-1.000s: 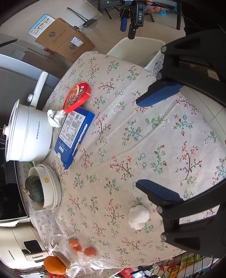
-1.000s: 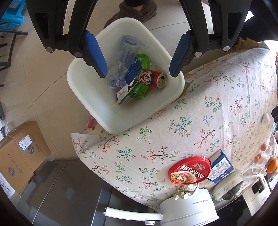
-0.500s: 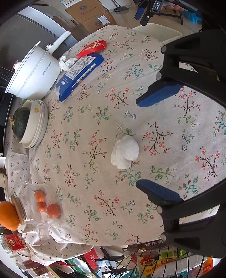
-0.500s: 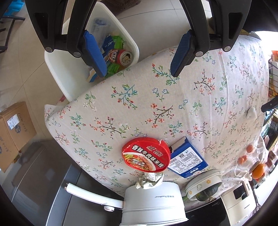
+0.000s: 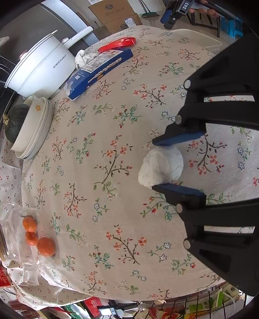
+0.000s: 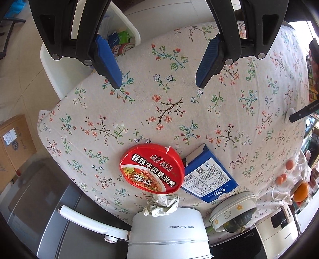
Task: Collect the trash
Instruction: 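Grasp the white crumpled tissue on the tablecloth with the left gripper, then grasp and lift the red noodle bowl with the right gripper while the left gripper holds the tissue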
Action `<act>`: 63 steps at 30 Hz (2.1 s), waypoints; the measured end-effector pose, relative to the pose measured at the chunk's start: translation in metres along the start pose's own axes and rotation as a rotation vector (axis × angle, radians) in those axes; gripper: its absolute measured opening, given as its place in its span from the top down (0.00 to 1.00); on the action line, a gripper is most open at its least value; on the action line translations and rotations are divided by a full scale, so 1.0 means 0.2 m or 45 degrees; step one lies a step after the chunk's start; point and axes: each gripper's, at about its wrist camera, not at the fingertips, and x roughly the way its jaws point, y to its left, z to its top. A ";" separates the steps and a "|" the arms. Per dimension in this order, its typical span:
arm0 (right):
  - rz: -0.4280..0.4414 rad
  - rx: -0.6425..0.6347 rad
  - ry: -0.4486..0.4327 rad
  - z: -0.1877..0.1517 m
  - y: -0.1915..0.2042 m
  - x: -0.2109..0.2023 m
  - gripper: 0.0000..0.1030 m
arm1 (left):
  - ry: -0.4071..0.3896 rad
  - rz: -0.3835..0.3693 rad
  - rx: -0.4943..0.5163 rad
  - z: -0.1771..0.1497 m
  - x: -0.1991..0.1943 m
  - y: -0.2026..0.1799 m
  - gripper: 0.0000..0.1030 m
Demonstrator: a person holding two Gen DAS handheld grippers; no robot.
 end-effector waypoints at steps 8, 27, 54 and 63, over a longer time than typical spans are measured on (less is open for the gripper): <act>-0.018 0.149 -0.095 0.15 -0.11 0.05 0.24 | -0.067 -0.023 0.055 0.04 -0.12 -0.08 0.72; -0.310 -0.357 -0.246 0.32 0.28 0.38 0.35 | -0.057 -0.083 0.098 0.00 -0.17 -0.17 0.72; -0.078 -0.051 -0.354 0.16 -0.04 -0.18 0.84 | -0.124 -0.196 0.158 -0.06 -0.33 -0.34 0.72; 0.028 0.021 -0.337 -0.01 -0.14 -0.37 0.84 | -0.129 -0.277 0.230 -0.14 -0.36 -0.55 0.72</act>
